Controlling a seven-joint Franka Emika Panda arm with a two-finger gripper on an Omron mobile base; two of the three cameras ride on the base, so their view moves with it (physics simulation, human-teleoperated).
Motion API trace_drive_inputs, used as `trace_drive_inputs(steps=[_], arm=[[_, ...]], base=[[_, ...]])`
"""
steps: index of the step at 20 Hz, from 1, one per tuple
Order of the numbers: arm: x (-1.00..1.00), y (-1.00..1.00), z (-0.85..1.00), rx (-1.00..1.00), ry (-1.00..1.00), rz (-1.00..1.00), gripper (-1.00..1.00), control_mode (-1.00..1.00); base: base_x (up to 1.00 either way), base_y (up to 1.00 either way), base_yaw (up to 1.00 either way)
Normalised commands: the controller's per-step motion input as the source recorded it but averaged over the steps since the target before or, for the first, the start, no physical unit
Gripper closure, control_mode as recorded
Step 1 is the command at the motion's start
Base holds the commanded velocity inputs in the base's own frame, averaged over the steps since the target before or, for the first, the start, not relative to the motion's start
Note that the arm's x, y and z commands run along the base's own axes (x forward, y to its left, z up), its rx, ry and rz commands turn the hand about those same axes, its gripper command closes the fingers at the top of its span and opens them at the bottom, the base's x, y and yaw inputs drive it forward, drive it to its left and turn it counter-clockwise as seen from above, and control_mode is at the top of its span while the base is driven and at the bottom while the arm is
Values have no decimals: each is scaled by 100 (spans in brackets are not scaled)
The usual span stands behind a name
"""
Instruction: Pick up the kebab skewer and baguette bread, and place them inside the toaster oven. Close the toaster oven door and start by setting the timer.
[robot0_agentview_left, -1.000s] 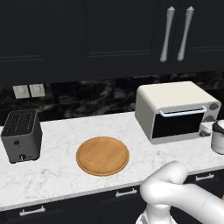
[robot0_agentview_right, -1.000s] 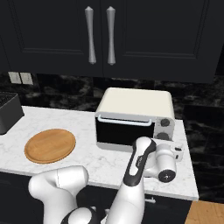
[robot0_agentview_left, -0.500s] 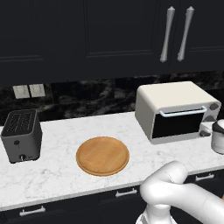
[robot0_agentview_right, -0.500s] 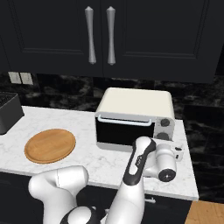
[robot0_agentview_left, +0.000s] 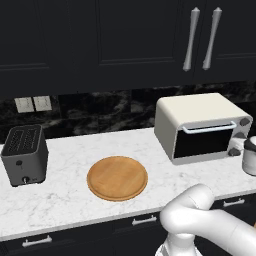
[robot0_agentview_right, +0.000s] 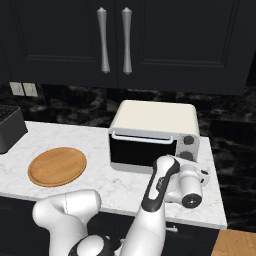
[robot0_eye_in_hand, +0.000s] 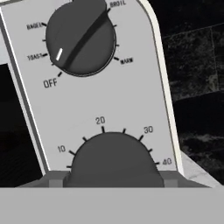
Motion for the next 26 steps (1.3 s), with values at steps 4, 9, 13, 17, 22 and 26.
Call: trace_drive_inputs(steps=[4, 9, 13, 17, 22, 26], arm=[[0, 0, 0, 18, 0, -13, 100, -100], [0, 0, 0, 19, 0, -14, 100, -100], [0, 0, 0, 17, 0, -14, 100, -100], [0, 0, 0, 18, 0, -15, 100, -100], [0, -1, 0, 19, 0, -14, 100, -100], [0, -7, 0, 21, 0, -11, 100, -100]], base=[[0, 0, 0], [0, 0, 0], [0, 0, 0], [0, 0, 0], [0, 0, 0], [0, 0, 0]])
